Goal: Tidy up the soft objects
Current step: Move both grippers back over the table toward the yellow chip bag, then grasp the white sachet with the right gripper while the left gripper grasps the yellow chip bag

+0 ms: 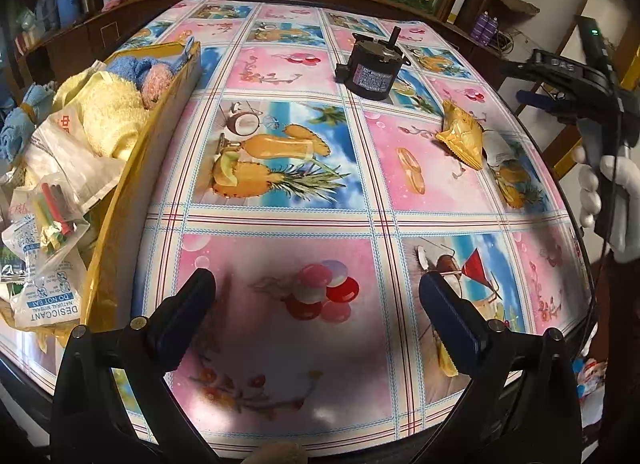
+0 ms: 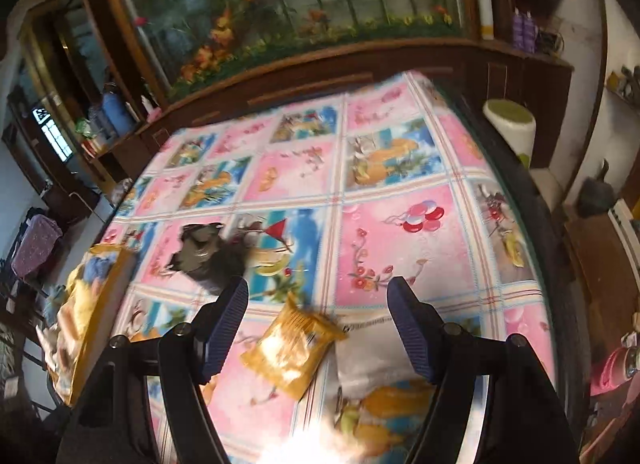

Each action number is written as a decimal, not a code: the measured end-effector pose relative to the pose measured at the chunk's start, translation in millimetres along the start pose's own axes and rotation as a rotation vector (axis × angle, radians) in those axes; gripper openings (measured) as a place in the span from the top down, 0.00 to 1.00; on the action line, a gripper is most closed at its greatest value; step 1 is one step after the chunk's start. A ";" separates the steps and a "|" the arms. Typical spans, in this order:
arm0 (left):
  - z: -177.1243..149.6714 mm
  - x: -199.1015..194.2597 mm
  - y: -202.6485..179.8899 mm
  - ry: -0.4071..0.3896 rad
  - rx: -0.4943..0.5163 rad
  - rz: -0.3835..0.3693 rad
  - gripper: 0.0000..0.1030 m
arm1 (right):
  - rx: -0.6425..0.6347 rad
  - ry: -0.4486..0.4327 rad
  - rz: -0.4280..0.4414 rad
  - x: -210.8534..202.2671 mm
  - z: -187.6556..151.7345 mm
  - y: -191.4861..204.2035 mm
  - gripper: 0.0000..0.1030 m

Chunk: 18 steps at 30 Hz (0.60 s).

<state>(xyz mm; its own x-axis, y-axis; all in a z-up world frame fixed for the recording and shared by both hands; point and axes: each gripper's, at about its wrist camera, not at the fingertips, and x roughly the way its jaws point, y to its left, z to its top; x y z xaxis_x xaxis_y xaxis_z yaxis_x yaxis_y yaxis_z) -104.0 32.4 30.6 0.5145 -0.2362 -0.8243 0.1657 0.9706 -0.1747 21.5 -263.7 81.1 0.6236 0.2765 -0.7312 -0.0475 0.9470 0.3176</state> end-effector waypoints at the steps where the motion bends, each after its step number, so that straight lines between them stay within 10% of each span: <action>1: -0.1 -1.6 0.1 -0.007 0.001 -0.004 0.00 | 0.010 0.040 -0.012 14.6 0.7 0.9 0.30; 8: -0.2 -3.5 14.3 -0.017 -0.023 -0.001 0.00 | -0.093 0.190 0.016 66.8 -31.2 43.0 0.30; 14: -1.8 -7.5 19.1 -0.024 -0.037 -0.003 0.00 | -0.092 0.270 0.410 35.6 -55.9 73.9 0.31; 18: -4.2 -9.9 16.0 -0.033 -0.021 0.000 0.00 | -0.069 0.103 0.263 -17.3 -39.3 33.8 0.30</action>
<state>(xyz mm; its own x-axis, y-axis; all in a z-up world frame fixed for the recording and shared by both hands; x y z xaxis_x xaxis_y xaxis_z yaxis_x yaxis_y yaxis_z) -110.0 50.5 33.7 0.5418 -0.2377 -0.8062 0.1485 0.9712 -0.1865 -21.5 -230.1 80.8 0.5002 0.5258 -0.6880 -0.2524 0.8486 0.4650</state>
